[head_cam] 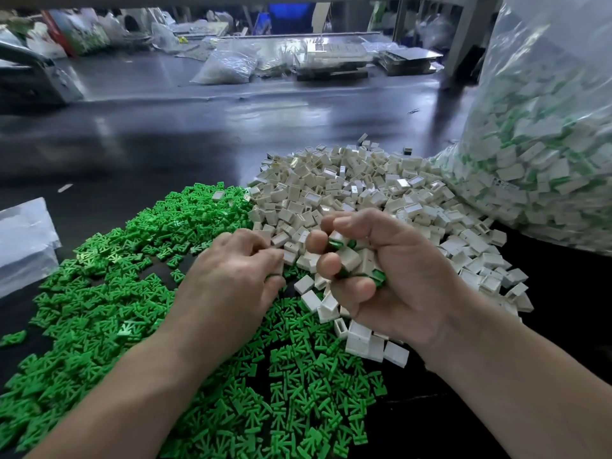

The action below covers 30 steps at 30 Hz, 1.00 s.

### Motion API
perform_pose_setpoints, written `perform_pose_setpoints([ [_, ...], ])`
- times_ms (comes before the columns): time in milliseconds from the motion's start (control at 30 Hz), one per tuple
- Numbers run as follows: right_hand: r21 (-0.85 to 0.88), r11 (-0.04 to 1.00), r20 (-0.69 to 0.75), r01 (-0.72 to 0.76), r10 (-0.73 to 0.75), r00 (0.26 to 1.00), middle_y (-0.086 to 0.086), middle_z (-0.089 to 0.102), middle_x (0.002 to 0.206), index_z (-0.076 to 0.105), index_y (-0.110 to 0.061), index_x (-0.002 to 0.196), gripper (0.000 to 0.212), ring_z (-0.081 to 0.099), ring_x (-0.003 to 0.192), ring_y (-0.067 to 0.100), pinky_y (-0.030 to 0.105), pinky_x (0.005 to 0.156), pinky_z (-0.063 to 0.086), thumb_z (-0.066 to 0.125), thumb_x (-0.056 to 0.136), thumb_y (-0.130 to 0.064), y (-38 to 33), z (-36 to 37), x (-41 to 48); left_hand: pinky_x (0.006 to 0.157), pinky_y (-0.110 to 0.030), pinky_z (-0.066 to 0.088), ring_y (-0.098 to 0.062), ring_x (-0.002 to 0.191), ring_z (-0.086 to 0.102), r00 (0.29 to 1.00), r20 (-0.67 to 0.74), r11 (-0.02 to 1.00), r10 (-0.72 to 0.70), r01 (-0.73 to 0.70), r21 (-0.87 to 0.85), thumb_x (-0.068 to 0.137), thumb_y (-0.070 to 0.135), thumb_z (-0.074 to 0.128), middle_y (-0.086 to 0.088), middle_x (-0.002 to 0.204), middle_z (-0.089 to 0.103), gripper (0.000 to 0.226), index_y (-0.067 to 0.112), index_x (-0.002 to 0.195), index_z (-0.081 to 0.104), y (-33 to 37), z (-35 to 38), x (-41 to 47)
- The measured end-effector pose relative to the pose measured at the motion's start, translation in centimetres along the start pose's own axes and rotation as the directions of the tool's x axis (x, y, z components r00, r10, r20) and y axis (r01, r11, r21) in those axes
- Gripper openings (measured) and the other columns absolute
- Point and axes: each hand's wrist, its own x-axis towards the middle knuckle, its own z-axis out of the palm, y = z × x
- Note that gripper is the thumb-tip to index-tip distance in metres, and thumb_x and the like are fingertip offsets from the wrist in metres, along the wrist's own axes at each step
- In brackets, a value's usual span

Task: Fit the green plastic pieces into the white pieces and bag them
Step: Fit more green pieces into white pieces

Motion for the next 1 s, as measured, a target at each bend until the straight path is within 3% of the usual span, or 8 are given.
perform_pose_setpoints([
  [200, -0.050, 0.999, -0.039, -0.015, 0.013, 0.999, 0.007, 0.060, 0.075, 0.058, -0.012, 0.094, 0.017, 0.058, 0.053, 0.014, 0.017, 0.032, 0.040, 0.059, 0.078, -0.006, 0.1, -0.1, -0.1, 0.079, -0.032, 0.046, -0.021, 0.092, 0.059, 0.997, -0.069, 0.998, -0.029, 0.025, -0.062, 0.088, 0.028, 0.068, 0.002, 0.097, 0.065, 0.016, 0.019, 0.099, 0.075, 0.0, 0.1, -0.1],
  [300, -0.094, 0.994, -0.045, -0.053, 0.049, 0.998, 0.005, 0.059, 0.074, 0.054, -0.013, 0.088, 0.016, 0.058, 0.052, 0.012, 0.016, 0.032, 0.040, 0.067, 0.079, -0.013, 0.2, 0.0, -0.1, 0.083, -0.017, 0.047, -0.003, 0.093, 0.063, 0.979, -0.129, 0.939, -0.157, 0.107, -0.327, 0.092, 0.033, 0.064, 0.014, 0.101, 0.068, 0.024, 0.024, 0.111, 0.074, 0.1, -0.5, -0.5],
  [400, -0.145, 0.987, -0.058, -0.076, 0.068, 0.996, 0.005, 0.060, 0.073, 0.059, -0.015, 0.080, 0.014, 0.059, 0.051, 0.013, 0.016, 0.031, 0.039, 0.073, 0.077, -0.016, 0.4, 0.2, -0.2, 0.071, 0.000, 0.043, 0.009, 0.087, 0.065, 0.943, -0.070, 0.707, -0.326, 0.194, -0.680, 0.083, 0.044, 0.064, 0.023, 0.089, 0.073, 0.026, 0.036, 0.106, 0.075, 0.7, -1.5, -1.1],
  [467, -0.204, 0.976, -0.065, -0.074, 0.062, 0.996, 0.007, 0.062, 0.075, 0.062, -0.015, 0.079, 0.008, 0.060, 0.051, 0.014, 0.017, 0.032, 0.038, 0.068, 0.084, -0.012, 0.5, 0.2, -0.3, 0.065, -0.007, 0.049, -0.001, 0.079, 0.070, 0.932, -0.014, 0.501, -0.363, 0.182, -0.846, 0.079, 0.041, 0.066, 0.014, 0.085, 0.075, 0.022, 0.038, 0.100, 0.075, 1.2, -2.2, -1.3],
  [533, -0.242, 0.968, -0.052, -0.066, 0.055, 0.997, 0.009, 0.063, 0.074, 0.066, -0.013, 0.084, 0.006, 0.061, 0.051, 0.015, 0.018, 0.032, 0.038, 0.067, 0.085, -0.006, 0.8, 0.2, -0.2, 0.063, -0.015, 0.054, -0.008, 0.074, 0.072, 0.926, -0.028, 0.435, -0.376, 0.150, -0.888, 0.079, 0.038, 0.067, 0.007, 0.082, 0.076, 0.018, 0.036, 0.096, 0.073, 1.6, -2.8, -1.3],
  [667, -0.315, 0.946, -0.029, -0.071, 0.066, 0.997, 0.008, 0.061, 0.071, 0.072, -0.014, 0.087, 0.011, 0.059, 0.049, 0.016, 0.018, 0.032, 0.037, 0.067, 0.079, -0.008, 1.3, 0.4, -0.3, 0.064, -0.029, 0.057, -0.006, 0.074, 0.070, 0.923, -0.116, 0.602, -0.366, 0.140, -0.786, 0.085, 0.045, 0.066, 0.014, 0.083, 0.073, 0.012, 0.037, 0.094, 0.062, 2.2, -3.1, -1.6],
  [767, -0.383, 0.920, -0.024, -0.077, 0.074, 0.997, 0.004, 0.059, 0.070, 0.072, -0.020, 0.080, 0.009, 0.058, 0.047, 0.013, 0.017, 0.033, 0.036, 0.081, 0.079, -0.023, 1.6, 0.9, -0.4, 0.056, -0.009, 0.048, 0.002, 0.071, 0.065, 0.944, -0.165, 0.724, -0.286, 0.100, -0.683, 0.084, 0.038, 0.068, 0.023, 0.084, 0.068, 0.010, 0.034, 0.090, 0.061, 2.8, -3.3, -1.8],
  [1000, -0.487, 0.872, -0.062, -0.047, 0.019, 0.998, 0.001, 0.058, 0.069, 0.068, -0.021, 0.077, 0.016, 0.055, 0.047, 0.013, 0.016, 0.036, 0.034, 0.076, 0.076, -0.034, 1.6, 1.5, -0.9, 0.063, -0.009, 0.048, -0.002, 0.078, 0.069, 0.968, -0.167, 0.729, -0.189, 0.024, -0.684, 0.079, 0.034, 0.074, 0.015, 0.084, 0.070, 0.018, 0.032, 0.092, 0.062, 2.8, -3.7, -2.0],
])
